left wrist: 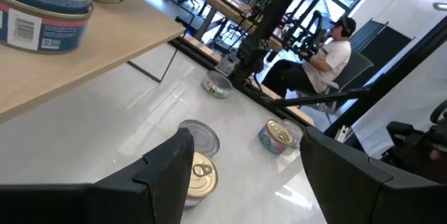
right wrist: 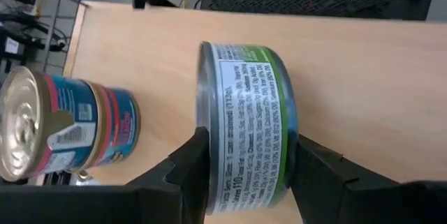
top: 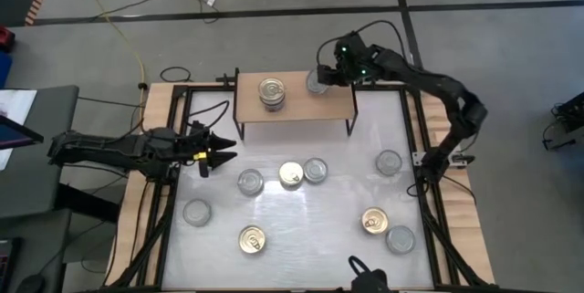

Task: Stack canned seafood by type on shelf
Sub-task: Put the green white tuna can on the shelf

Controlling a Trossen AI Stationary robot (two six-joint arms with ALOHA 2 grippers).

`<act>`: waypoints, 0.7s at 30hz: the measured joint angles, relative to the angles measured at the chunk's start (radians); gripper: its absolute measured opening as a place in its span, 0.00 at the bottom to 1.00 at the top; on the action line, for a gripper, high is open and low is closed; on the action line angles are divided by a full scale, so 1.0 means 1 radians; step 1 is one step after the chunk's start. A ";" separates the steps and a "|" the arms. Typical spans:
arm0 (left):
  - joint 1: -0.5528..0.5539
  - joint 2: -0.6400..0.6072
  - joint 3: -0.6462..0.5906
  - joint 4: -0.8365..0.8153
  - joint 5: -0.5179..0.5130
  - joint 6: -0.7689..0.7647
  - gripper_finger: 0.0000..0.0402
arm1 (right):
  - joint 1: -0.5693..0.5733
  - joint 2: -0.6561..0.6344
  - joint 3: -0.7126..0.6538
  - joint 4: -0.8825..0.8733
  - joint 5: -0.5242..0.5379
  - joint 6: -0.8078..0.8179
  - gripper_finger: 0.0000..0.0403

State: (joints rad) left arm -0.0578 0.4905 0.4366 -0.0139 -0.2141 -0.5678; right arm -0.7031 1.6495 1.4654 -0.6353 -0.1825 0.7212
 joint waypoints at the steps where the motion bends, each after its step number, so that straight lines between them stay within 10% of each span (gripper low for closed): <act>1: 0.000 0.000 0.000 0.000 0.000 0.000 0.62 | -0.002 -0.005 0.000 0.002 0.000 0.000 0.48; 21: 0.000 -0.001 0.001 -0.005 0.001 0.015 0.62 | -0.024 -0.018 -0.001 -0.093 0.004 -0.091 0.62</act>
State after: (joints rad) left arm -0.0578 0.4900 0.4377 -0.0189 -0.2131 -0.5528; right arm -0.7271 1.6310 1.4643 -0.7288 -0.1783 0.6299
